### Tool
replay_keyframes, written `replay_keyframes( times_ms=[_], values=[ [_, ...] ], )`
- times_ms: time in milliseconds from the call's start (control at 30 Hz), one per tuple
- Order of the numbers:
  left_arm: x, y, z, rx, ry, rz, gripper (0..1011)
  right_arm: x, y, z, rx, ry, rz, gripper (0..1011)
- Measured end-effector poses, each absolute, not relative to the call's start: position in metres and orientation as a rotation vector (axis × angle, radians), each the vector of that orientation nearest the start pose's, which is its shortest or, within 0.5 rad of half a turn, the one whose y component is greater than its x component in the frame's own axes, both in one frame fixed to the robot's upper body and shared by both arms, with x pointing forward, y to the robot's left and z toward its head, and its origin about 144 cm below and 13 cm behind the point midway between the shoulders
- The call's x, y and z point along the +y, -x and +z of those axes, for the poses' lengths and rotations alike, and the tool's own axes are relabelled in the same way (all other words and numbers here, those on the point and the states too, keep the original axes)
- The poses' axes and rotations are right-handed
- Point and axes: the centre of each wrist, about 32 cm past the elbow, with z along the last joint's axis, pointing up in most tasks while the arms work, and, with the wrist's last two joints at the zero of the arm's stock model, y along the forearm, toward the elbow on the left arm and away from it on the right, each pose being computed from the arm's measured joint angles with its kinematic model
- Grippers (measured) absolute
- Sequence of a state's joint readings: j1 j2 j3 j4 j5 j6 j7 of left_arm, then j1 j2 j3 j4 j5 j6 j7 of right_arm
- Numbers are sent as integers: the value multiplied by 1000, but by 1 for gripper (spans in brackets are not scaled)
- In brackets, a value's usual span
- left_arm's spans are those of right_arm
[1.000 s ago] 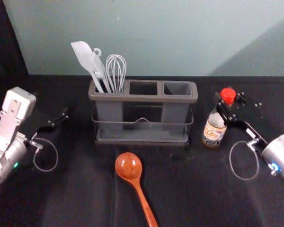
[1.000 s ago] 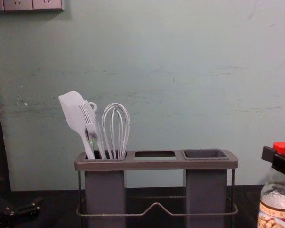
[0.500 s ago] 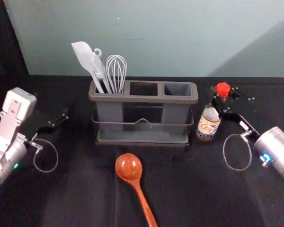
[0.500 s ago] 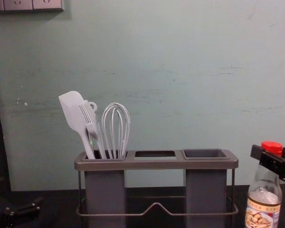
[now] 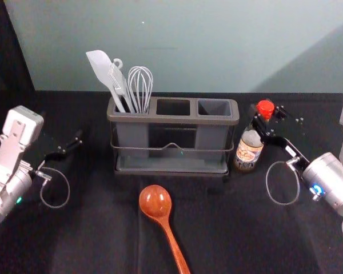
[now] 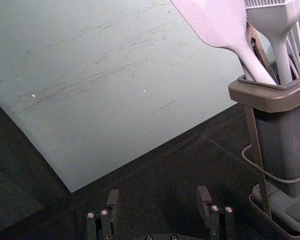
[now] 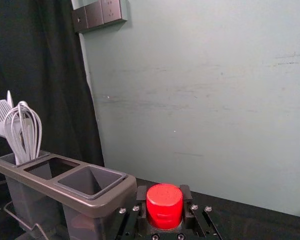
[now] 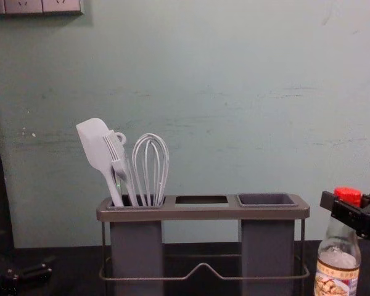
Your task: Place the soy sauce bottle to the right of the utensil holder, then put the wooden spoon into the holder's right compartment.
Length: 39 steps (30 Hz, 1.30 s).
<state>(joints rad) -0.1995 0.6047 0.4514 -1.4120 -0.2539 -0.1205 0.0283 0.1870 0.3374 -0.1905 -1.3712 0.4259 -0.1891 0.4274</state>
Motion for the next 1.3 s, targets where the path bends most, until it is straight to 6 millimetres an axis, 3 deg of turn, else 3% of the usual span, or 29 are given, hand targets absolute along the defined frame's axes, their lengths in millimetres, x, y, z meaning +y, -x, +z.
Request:
replay_keyframes(
  times_ms=[267,667,933,1300],
  values=[
    [310,-489,1140,-285,-304,1248,1000,-293,-503,1148,-86,-159,-1043,672],
    [310,-489,1140,-285,-304,1248,1000,-298,-476,1180,-161,-232,-1037,990],
    [310,-489,1140,-285,-304,1248,1000,-282,-457,1184,-140,-231,-965,1003],
    [310,-489,1140,-285,-304,1248,1000,-235,-438,1154,-79,-102,-841,1003]
  ],
)
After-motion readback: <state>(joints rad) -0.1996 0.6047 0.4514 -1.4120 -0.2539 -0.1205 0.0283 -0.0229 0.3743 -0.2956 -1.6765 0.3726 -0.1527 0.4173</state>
